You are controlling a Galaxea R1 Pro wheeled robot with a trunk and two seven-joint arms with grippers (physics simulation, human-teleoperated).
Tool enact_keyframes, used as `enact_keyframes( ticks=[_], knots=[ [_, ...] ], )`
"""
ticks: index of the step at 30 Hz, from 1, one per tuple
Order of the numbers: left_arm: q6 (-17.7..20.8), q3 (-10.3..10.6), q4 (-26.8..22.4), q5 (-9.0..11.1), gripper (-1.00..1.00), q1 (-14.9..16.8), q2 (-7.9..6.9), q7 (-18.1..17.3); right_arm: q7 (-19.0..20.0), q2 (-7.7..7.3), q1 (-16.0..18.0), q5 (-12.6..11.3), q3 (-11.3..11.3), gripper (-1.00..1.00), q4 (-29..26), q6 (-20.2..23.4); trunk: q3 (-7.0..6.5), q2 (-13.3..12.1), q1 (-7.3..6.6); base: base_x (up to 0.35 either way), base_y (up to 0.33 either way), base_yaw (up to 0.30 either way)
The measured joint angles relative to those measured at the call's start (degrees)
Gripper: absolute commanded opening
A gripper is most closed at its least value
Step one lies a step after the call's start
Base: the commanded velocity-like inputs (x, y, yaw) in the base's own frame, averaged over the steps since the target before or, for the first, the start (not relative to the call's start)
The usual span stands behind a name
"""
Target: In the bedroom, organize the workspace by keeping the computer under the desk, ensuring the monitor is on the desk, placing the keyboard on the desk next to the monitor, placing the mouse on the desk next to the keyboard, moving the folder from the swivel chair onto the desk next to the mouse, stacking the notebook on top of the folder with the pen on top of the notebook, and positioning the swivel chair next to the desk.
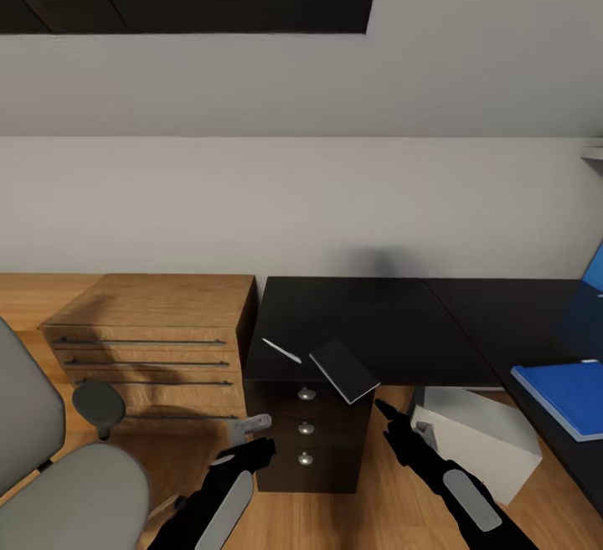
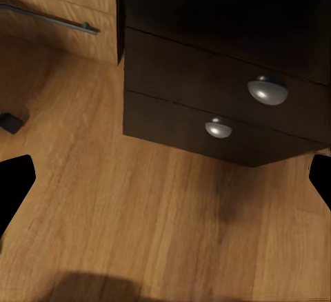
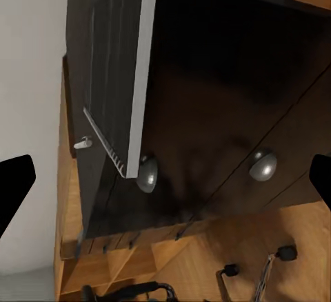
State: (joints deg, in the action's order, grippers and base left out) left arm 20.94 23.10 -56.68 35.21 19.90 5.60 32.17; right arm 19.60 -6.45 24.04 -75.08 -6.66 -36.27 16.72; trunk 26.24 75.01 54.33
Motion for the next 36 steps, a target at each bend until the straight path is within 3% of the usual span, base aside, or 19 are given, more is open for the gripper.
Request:
enact_keyframes(
  ticks=[5, 9, 30, 36],
  knots=[
    [-0.15, 2.90, 0.06, 0.01, 1.00, 0.00, -0.02, 0.33, 0.14, 0.01, 0.00, 0.18, -0.04, 1.00, -0.03, -0.01, 0.90, 2.01, 1.10, 0.000, 0.000, 0.000],
    [-0.21, 3.93, 0.07, -0.01, 1.00, 0.00, -0.04, 0.43, 0.17, -0.04, 0.00, 0.21, 0.00, 1.00, -0.04, -0.02, 1.08, 2.42, 1.33, 0.000, 0.000, 0.000],
    [-0.22, 4.19, 0.06, 0.00, 1.00, -0.01, -0.05, 0.45, 0.27, -0.12, 0.00, 0.24, -0.02, 1.00, -0.09, -0.04, 4.49, 10.03, 5.49, 0.000, 0.000, 0.020],
    [-0.14, 4.19, 0.12, 0.09, 1.00, -0.01, -0.05, 0.23, 0.28, -0.06, 0.01, 0.42, -0.67, 1.00, -1.39, -0.09, 4.50, 10.05, 5.50, 0.000, 0.000, 0.148]
  ],
)
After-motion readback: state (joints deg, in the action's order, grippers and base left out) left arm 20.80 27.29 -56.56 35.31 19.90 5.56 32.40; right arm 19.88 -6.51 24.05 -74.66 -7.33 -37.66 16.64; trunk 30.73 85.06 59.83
